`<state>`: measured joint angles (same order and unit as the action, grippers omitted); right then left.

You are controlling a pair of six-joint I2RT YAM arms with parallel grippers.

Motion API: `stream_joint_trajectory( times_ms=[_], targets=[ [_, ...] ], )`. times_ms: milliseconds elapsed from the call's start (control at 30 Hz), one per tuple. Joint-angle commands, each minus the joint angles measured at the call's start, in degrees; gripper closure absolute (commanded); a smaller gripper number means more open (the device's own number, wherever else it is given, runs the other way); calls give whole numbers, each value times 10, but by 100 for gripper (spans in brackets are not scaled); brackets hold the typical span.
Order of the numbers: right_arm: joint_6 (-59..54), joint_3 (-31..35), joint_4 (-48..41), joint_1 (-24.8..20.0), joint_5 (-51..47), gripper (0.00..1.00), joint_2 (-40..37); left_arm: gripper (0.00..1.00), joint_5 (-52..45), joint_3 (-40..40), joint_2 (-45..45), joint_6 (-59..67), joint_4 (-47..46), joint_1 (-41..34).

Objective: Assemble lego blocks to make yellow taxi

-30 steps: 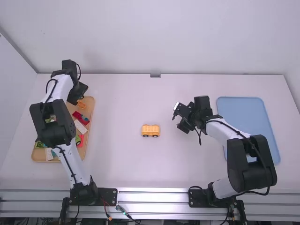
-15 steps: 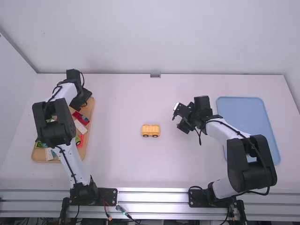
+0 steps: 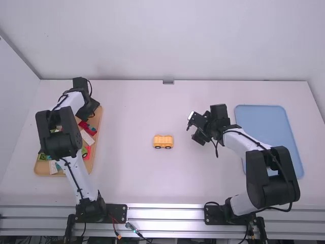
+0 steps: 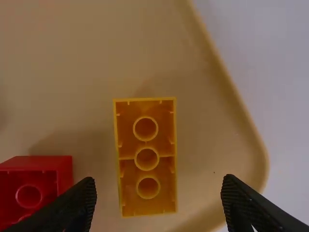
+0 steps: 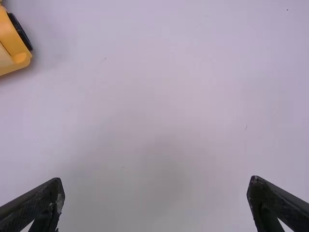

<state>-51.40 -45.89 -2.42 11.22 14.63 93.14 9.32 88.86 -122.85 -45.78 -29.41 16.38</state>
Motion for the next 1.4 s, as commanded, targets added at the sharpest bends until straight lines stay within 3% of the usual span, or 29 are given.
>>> stream_joint_trajectory(
  times_ms=[0,300,733,1367],
  targets=[
    [1,2,-3,0,5,1,-6,31,19,-4,-14,6,-3,3],
    [1,2,-7,0,5,1,-6,36,21,-4,-31,17,-1,1],
    [1,2,-7,0,5,1,-6,62,23,-4,-40,24,-2,1],
    [1,2,-6,0,4,1,-6,76,21,-3,-42,24,5,1]
  ],
)
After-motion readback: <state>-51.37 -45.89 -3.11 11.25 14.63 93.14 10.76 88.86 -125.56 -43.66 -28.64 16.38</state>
